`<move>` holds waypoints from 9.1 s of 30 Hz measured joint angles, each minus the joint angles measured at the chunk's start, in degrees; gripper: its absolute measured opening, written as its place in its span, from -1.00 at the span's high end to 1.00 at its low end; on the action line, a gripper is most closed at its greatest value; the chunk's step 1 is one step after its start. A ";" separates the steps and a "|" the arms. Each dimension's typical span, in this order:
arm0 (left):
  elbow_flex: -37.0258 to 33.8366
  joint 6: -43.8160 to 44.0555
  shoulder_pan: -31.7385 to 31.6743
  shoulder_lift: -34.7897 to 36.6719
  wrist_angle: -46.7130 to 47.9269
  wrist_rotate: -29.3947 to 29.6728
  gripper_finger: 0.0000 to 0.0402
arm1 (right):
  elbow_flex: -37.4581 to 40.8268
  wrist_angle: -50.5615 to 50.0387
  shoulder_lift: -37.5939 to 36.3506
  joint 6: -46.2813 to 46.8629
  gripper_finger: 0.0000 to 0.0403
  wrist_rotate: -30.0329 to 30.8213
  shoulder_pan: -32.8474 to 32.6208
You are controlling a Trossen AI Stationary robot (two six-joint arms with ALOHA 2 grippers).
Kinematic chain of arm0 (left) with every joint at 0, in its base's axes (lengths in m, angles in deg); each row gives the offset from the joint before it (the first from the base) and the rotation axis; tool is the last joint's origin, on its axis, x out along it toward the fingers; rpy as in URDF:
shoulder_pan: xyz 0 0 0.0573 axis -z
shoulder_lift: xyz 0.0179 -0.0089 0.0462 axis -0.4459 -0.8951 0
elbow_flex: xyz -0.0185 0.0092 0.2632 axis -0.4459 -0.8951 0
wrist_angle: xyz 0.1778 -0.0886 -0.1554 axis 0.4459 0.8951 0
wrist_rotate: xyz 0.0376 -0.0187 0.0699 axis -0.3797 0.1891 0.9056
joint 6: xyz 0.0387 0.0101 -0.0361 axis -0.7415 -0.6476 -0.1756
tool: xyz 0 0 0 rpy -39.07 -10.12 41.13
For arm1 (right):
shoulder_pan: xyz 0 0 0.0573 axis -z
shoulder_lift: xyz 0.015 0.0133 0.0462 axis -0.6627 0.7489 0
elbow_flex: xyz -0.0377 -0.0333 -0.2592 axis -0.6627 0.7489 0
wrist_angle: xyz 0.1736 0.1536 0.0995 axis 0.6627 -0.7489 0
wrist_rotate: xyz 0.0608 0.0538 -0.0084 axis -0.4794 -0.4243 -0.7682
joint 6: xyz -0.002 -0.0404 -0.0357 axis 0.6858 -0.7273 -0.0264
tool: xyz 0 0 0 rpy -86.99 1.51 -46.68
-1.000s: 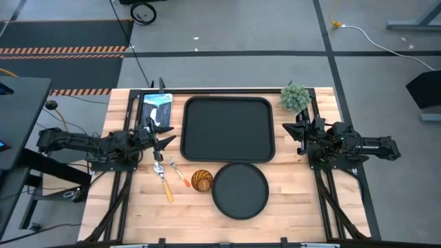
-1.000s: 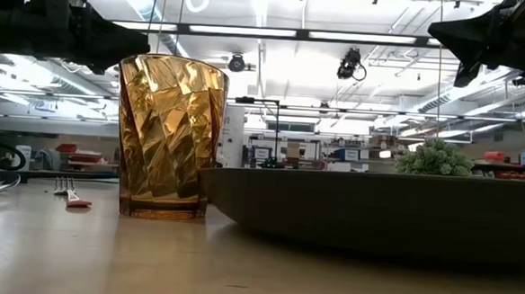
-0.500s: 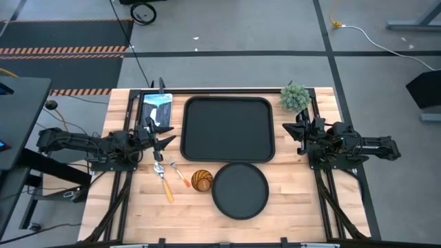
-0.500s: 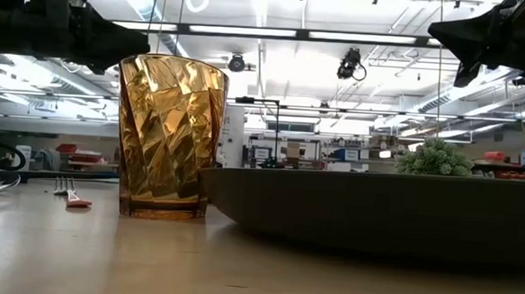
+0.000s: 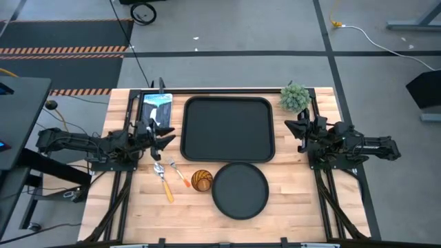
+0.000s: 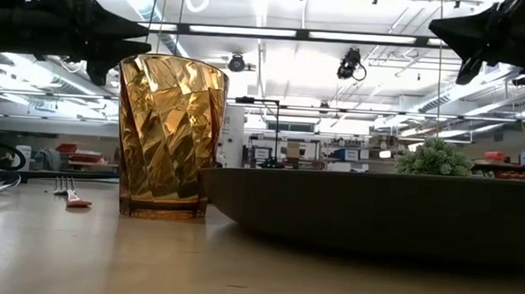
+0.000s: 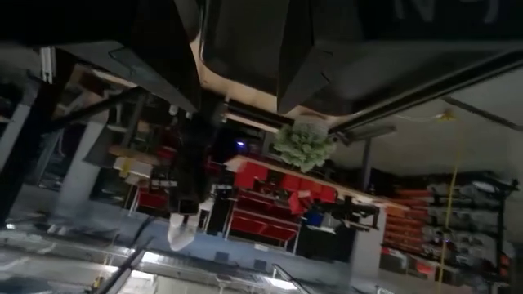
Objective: Pick and place plate/cup/fork/spoon on tray
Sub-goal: Put the orange drinking glass on the top right corner of the black serving tray
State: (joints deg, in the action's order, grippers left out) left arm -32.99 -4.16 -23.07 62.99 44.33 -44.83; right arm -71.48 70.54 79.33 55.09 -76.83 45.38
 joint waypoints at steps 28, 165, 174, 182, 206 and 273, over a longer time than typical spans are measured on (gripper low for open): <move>0.19 7.79 0.25 -8.42 3.29 -17.51 0.14 | 0.00 9.69 3.50 6.02 0.95 0.66 0.00; 112.43 -14.52 -28.74 -104.36 80.47 -25.12 0.92 | 0.02 10.09 9.18 -8.41 0.96 -2.97 -8.06; 113.39 -16.49 -28.90 -105.66 79.42 -24.74 0.54 | 0.02 10.05 9.16 -8.99 0.96 -2.95 -8.06; 115.51 -21.21 -29.01 -102.03 80.90 -24.23 0.06 | 0.02 9.94 9.16 -9.01 0.96 -2.97 -8.06; 92.88 -21.73 -25.76 -97.83 76.19 -24.40 0.23 | 0.02 10.38 9.16 -10.45 0.96 -4.70 -8.06; 88.89 -8.27 -18.71 -106.93 22.54 -24.16 0.30 | 0.09 10.01 15.85 -4.97 0.96 5.90 -8.22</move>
State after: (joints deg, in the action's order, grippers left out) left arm 55.90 -12.43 -41.78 -43.93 66.87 -68.99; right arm -71.39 80.54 95.17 50.12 -70.93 37.17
